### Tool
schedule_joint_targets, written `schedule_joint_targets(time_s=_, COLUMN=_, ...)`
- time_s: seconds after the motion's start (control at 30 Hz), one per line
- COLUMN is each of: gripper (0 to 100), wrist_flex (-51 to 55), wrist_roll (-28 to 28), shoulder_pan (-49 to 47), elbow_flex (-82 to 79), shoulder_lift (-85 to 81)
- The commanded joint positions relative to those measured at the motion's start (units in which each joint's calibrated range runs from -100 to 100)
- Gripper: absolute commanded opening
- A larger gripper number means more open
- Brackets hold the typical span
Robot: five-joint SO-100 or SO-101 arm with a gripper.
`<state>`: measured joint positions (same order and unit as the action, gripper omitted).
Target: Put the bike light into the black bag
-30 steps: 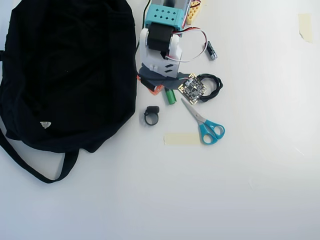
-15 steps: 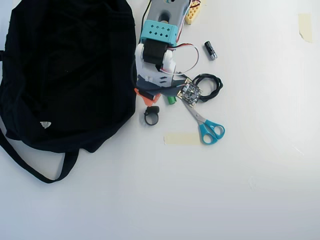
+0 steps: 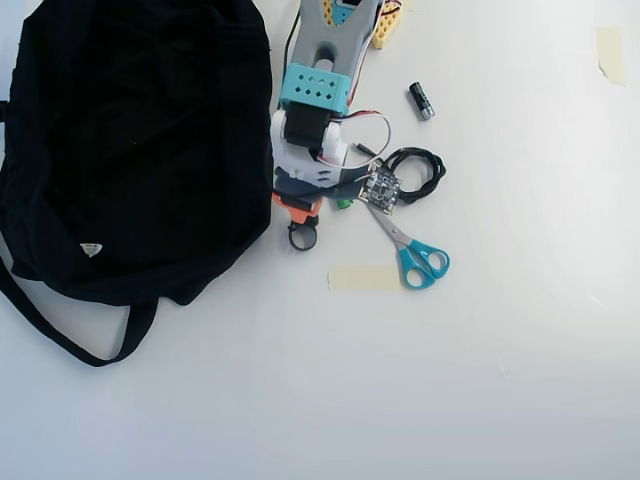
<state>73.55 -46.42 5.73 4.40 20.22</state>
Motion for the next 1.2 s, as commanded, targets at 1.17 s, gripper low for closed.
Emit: schedule_joint_targets(time_s=1.17, gripper=12, wrist_flex=-1.0, wrist_roll=-3.4, shoulder_pan=-2.6, elbow_flex=9.1, shoulder_lift=9.3)
